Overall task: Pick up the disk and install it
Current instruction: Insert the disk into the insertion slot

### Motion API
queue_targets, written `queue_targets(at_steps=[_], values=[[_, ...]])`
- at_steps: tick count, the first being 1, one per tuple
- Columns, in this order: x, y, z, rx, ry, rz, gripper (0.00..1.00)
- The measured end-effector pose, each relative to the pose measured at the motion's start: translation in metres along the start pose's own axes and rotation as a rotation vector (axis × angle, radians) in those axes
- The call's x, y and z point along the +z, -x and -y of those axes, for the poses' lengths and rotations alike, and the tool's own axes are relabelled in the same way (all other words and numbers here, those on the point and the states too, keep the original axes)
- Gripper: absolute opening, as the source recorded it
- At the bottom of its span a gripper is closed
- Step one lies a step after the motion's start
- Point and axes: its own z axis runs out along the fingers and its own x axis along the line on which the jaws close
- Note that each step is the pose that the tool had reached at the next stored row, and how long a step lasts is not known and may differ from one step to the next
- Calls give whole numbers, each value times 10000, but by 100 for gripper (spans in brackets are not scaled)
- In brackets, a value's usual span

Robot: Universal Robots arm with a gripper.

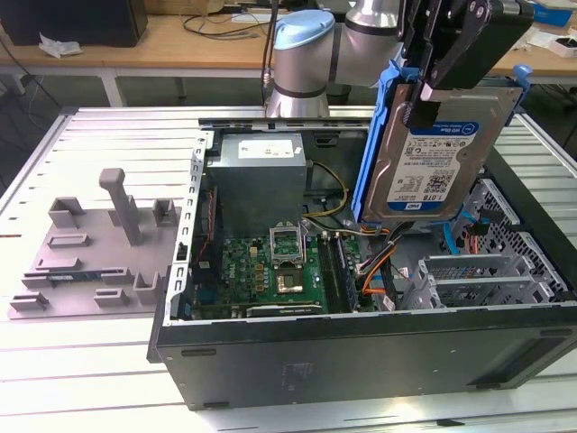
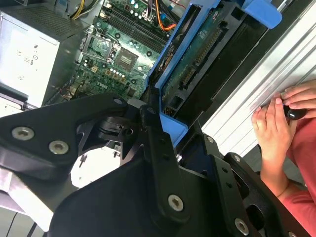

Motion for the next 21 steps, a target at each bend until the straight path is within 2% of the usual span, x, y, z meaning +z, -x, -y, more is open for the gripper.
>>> queue_targets(at_steps=[4,11,14,16,21], values=[[0,-12,0,0,0,0,36],[8,-134,0,-1,0,13,36],[16,-175,1,-3,0,48,36],[27,-208,2,-6,0,107,36],[37,-234,7,-9,-1,158,36]])
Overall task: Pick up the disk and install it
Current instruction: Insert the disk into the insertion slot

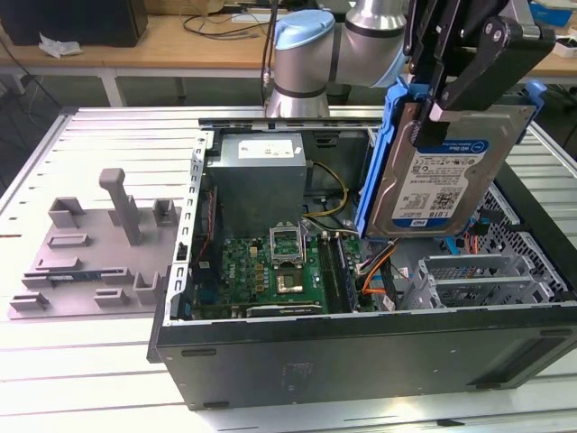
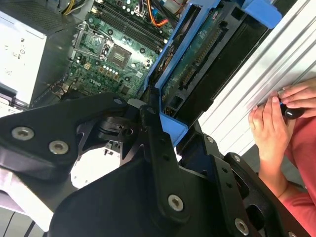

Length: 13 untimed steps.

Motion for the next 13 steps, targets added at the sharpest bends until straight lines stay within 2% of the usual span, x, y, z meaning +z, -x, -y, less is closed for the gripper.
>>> queue_targets(at_steps=[7,13], values=[[3,-18,69,-1,0,7,36],[4,-76,169,-1,0,7,36]])
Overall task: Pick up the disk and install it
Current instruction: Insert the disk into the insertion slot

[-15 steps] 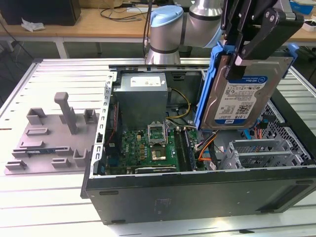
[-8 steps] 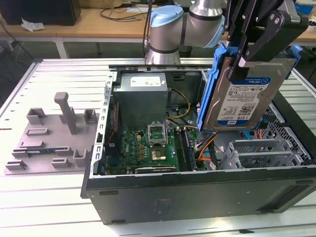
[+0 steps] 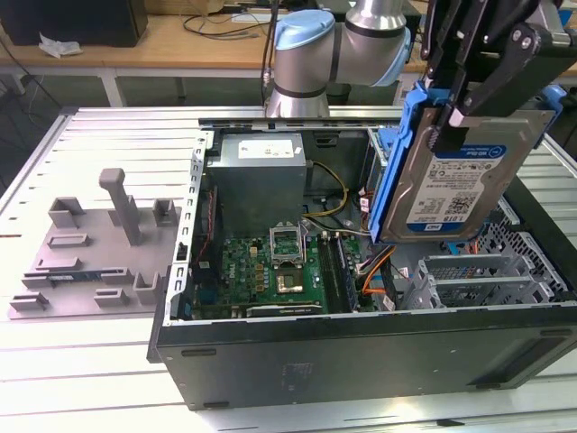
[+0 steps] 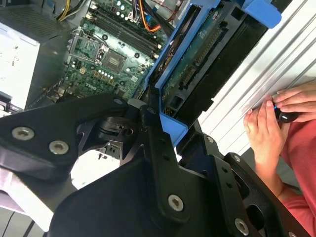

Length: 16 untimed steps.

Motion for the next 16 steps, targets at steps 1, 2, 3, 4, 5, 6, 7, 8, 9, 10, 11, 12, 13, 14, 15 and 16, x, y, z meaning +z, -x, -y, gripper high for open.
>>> queue_targets(at_steps=[1,2,3,4,5,6,7,8,9,10,11,12,13,14,15,16], values=[[0,-16,18,0,0,0,36],[1,-27,31,1,0,1,36],[1,-35,42,1,0,0,36],[1,-48,61,1,0,1,36],[1,-54,73,1,0,0,36],[2,-60,94,-1,0,0,36],[2,-63,108,0,0,0,36],[2,-66,124,0,0,1,36],[2,-68,153,0,0,0,36],[1,-70,173,1,0,0,36],[1,-71,192,1,0,0,36],[1,-74,237,1,0,1,36],[0,-75,260,-1,-1,0,36],[-1,-78,294,0,0,0,36],[-2,-81,351,1,0,0,36],[-2,-82,388,1,0,0,36]])
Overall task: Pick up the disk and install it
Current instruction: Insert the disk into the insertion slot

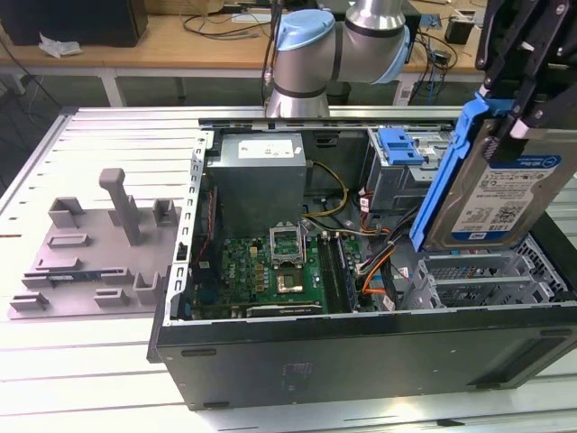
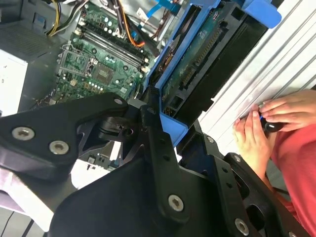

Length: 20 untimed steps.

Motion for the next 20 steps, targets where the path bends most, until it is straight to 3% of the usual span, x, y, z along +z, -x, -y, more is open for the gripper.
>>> queue_targets(at_steps=[5,9,20], values=[[2,-6,116,-2,0,13,36],[18,-11,183,-4,0,65,36],[26,-13,210,-7,0,84,36]])
